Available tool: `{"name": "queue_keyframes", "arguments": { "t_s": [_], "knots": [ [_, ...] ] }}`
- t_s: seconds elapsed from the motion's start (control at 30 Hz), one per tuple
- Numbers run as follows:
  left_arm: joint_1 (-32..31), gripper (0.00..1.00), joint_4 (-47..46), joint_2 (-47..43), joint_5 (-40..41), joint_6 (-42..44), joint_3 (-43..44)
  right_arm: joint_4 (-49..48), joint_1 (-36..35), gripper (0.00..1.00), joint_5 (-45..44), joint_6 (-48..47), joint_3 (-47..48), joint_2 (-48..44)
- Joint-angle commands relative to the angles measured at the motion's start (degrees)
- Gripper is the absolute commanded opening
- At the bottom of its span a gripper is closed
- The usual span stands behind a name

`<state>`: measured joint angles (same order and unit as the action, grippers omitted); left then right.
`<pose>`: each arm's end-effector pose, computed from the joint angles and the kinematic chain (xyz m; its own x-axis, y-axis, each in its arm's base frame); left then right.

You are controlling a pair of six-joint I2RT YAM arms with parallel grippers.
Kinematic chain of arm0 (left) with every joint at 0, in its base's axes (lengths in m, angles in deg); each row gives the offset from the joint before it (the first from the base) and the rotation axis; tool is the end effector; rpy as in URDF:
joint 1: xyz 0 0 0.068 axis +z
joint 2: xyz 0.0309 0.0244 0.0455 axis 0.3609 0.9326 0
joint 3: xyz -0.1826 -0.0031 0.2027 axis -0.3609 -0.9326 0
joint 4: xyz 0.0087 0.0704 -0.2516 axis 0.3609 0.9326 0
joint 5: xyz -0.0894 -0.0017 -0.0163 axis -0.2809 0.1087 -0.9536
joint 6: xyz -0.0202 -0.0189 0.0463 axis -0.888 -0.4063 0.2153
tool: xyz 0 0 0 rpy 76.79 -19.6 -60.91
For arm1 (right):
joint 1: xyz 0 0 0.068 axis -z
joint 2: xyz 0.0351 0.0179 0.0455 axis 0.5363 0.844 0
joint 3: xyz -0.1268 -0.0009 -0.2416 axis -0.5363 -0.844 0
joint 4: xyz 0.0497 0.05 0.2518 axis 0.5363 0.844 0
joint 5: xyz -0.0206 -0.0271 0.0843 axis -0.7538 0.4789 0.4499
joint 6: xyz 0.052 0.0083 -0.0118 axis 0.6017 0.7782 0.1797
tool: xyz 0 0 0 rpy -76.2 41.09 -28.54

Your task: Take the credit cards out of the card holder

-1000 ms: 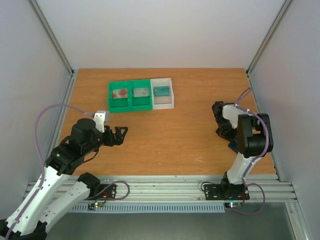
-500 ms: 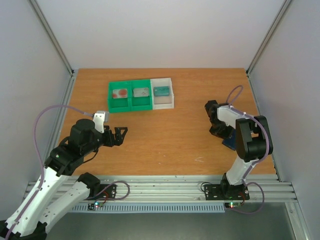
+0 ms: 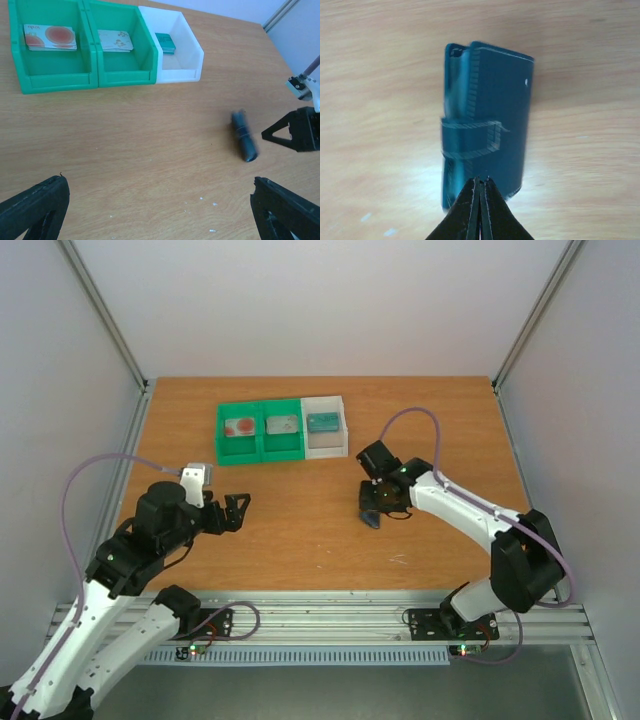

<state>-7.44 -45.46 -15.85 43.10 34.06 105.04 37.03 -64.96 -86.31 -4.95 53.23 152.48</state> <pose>0.1054 -0.0583 0.3198 -0.6139 -0.1174 -0.7806 0.2741 0.8956 -0.3503 0.2394 0.1469 0.2170 -0.8792 -0.3616 -0.3102 -0.3547 0.9315 -0.0804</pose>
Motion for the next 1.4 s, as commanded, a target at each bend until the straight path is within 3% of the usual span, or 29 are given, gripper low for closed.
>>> {"name": "queue_keyframes", "arguments": {
  "t_s": [0.0,0.23,0.3,0.4,0.47,0.83,1.13,1.37],
  "knots": [
    [0.2,0.99,-0.23,-1.5,2.17,1.03,-1.04,-8.52,-6.46,0.01,16.38,-1.64,-0.7,-2.99],
    [0.19,0.99,2.38,1.61,1.58,-0.14,0.36,-21.29,-11.49,0.01,30.87,0.65,-3.39,-3.34],
    [0.18,0.97,3.15,3.57,-0.55,-0.75,1.15,-20.46,-11.54,0.01,27.69,0.09,-3.77,-2.84],
    [0.15,0.96,4.91,6.43,-1.87,-1.74,2.57,-15.61,-11.73,0.17,21.55,0.01,-1.23,0.34],
    [0.2,0.96,4.99,7.18,-1.89,-2.62,2.56,-11.69,-13.18,0.21,17.64,0.26,1.87,3.22],
    [0.2,0.96,6.27,-1.98,9.8,-4.99,2.42,7.15,-23.35,0.37,-9.41,0.71,19.69,18.14],
    [0.16,0.97,7.64,-7.91,14.53,-4.7,2.37,12.27,-25.43,0.43,-12.65,0.9,28.25,28.46],
    [0.17,0.98,7.37,-9.42,15.64,-5.59,0.87,12.25,-26.15,0.46,-14.44,0.44,28.97,32.92]
  ]
}}
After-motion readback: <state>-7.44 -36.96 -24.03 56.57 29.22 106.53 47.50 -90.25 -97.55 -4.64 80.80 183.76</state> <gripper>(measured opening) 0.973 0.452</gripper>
